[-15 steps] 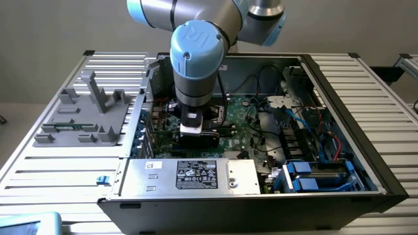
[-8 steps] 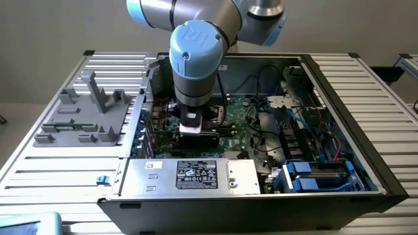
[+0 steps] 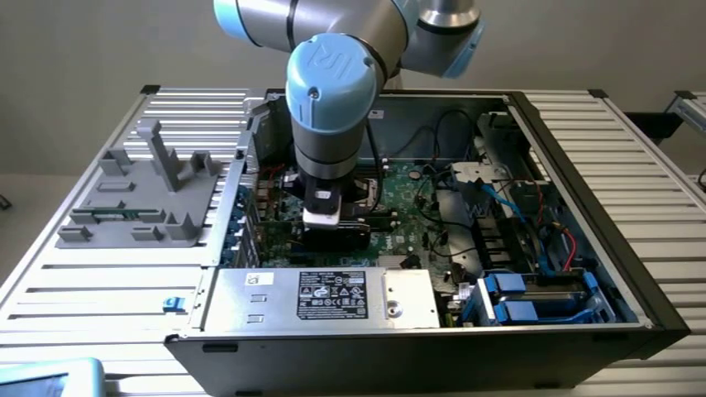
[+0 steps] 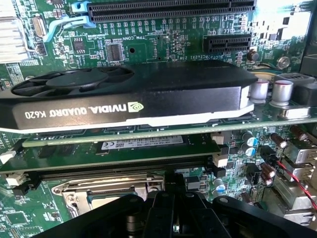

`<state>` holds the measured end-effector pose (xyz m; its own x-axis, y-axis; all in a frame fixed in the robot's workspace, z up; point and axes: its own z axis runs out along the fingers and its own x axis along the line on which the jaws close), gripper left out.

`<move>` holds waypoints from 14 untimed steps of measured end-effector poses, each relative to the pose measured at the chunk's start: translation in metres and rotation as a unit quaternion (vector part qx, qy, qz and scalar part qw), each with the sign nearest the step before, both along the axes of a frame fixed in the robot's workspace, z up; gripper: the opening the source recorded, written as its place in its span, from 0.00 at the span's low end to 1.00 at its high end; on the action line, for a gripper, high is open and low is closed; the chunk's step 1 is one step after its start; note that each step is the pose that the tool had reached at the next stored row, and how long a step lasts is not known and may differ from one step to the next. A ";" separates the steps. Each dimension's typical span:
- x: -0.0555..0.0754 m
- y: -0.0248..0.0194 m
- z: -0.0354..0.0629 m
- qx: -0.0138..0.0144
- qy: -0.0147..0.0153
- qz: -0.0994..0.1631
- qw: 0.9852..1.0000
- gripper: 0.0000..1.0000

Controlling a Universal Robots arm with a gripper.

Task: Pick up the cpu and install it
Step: 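Install the second cpu locking lever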

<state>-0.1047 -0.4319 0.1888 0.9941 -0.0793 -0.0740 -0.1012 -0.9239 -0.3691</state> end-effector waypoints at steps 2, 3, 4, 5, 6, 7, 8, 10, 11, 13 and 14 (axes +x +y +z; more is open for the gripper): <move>0.000 0.0001 0.0000 0.000 0.000 0.000 1.000 0.11; 0.000 0.0001 0.0000 0.000 0.000 0.000 1.000 0.11; 0.000 0.0002 0.0000 0.000 0.000 0.000 1.000 0.11; 0.000 0.0005 0.0000 0.000 0.000 0.000 1.000 0.11; 0.000 0.0009 0.0001 0.000 0.000 0.000 1.000 0.11; 0.000 0.0014 0.0000 0.000 0.000 0.000 1.000 0.11; 0.000 0.0017 0.0000 0.000 0.000 0.000 1.000 0.11; 0.000 0.0018 0.0000 0.000 0.000 0.000 1.000 0.11; 0.000 0.0020 0.0000 0.000 0.000 0.000 1.000 0.11; 0.000 0.0025 0.0000 0.000 0.000 0.000 1.000 0.11; 0.000 0.0026 0.0000 0.000 0.000 0.000 1.000 0.11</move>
<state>-0.1044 -0.4294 0.1888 0.9941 -0.0792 -0.0740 -0.1011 -0.9239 -0.3691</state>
